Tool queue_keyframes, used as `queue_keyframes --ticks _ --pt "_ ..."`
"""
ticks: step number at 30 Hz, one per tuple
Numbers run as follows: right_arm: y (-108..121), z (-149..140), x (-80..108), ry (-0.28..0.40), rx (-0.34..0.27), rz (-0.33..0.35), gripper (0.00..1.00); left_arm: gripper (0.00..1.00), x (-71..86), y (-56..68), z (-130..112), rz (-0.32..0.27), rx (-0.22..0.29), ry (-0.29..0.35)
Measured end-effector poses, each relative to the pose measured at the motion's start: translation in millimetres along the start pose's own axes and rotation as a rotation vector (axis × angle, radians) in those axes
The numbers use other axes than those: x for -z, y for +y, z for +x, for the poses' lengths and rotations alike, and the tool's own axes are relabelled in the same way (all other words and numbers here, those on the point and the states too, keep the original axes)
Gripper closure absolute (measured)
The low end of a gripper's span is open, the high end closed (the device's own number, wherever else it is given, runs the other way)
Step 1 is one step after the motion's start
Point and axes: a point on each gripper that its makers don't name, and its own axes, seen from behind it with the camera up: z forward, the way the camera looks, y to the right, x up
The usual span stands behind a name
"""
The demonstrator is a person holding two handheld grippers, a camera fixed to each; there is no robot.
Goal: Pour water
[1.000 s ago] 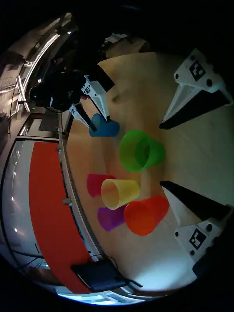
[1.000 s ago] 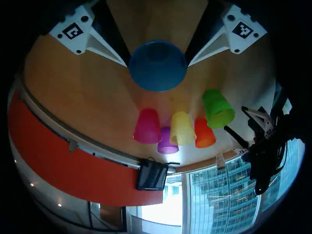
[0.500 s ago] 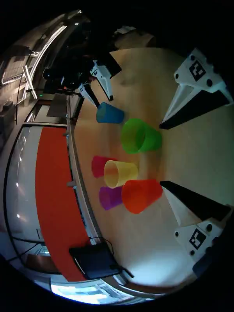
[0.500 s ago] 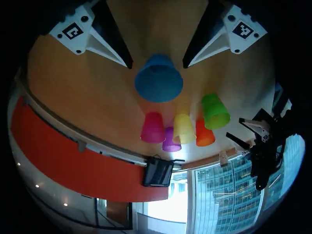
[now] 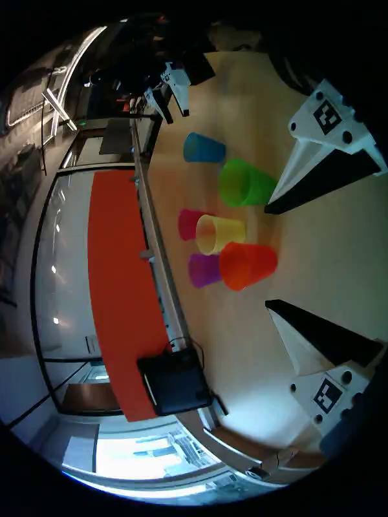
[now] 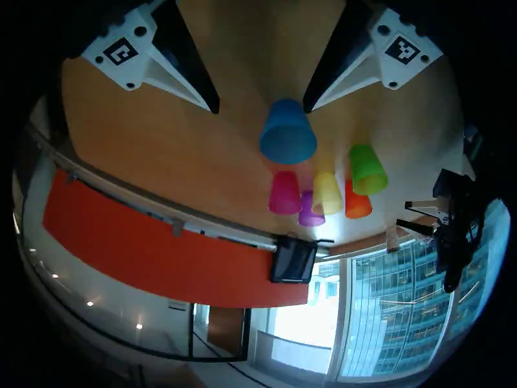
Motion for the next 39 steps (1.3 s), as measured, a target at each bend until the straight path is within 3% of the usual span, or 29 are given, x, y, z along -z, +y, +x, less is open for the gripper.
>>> queue_keyframes --ticks 6,12,30,39 --pt "14.8 3.6 10.6 0.063 -0.021 -0.107 0.00 0.02 7.8 -23.1 8.4 0.137 0.002 0.072" --pt "26.9 23.9 22.1 0.160 -0.057 -0.205 0.00 0.02 15.1 -33.1 25.0 0.207 0.018 0.157" --pt "65.1 66.9 42.1 0.389 -0.184 -0.467 0.00 0.02 36.2 -65.1 58.6 0.367 0.134 0.343" --pt "76.8 81.9 59.4 0.496 -0.261 -0.581 0.00 0.02 42.9 -71.6 66.7 0.412 0.149 0.381"
